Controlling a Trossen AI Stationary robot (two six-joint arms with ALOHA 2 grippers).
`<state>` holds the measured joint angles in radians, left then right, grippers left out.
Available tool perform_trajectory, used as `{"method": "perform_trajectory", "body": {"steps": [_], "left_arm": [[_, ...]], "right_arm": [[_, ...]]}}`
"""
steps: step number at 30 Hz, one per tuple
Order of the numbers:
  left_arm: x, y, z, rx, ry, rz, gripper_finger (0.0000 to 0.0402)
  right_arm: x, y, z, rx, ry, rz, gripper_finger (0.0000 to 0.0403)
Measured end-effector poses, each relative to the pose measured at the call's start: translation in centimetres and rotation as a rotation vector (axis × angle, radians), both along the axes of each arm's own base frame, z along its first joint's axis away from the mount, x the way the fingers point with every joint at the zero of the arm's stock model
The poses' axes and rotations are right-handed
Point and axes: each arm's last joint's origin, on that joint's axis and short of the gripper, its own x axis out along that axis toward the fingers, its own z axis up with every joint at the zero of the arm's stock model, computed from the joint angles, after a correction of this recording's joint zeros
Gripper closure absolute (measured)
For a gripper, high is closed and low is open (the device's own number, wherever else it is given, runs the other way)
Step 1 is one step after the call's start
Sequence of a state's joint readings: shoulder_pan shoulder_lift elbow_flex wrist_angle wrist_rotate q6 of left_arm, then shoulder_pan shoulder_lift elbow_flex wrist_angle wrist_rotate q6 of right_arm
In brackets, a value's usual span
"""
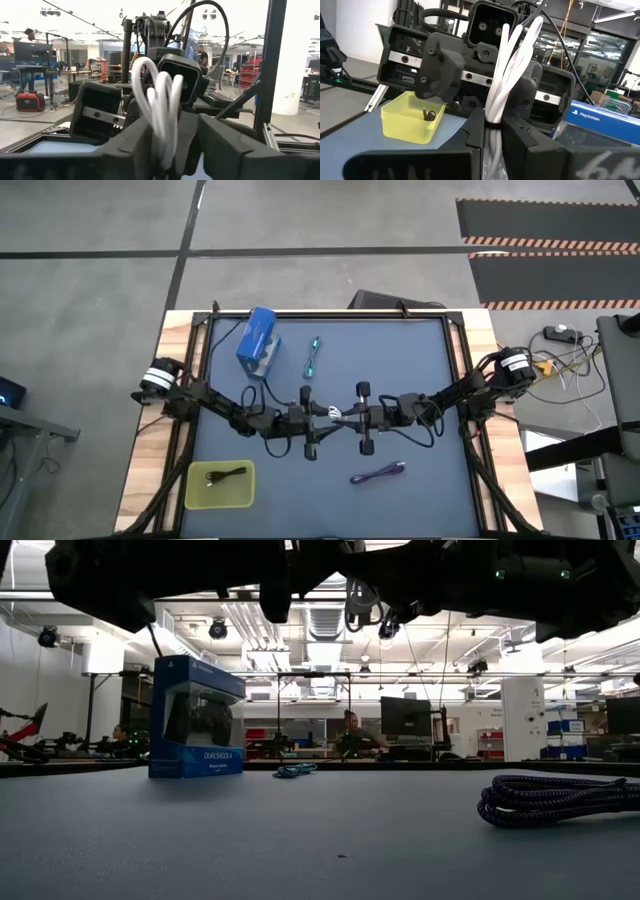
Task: Pick and place USB-C Cables
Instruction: Put the white charger cable into the yellow bin
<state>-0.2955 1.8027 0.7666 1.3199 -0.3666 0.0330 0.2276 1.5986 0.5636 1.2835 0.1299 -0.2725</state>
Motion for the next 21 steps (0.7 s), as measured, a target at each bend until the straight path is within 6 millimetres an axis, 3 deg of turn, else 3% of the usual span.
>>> {"method": "perform_trajectory", "body": {"steps": [8,13,21], "left_arm": [[0.00,0.07,-0.06,0.001,0.004,0.003,0.0389],[0.00,0.08,-0.05,0.000,0.003,0.006,0.0389],[-0.02,0.06,-0.09,0.000,0.007,0.005,0.0397]], "right_arm": [[0.01,0.03,-0.12,-0.003,0.012,0.003,0.0374],[0.01,0.03,-0.13,0.005,0.014,0.001,0.0360],[0.02,-0.02,-0.18,0.075,0.026,0.006,0.0268]]}}
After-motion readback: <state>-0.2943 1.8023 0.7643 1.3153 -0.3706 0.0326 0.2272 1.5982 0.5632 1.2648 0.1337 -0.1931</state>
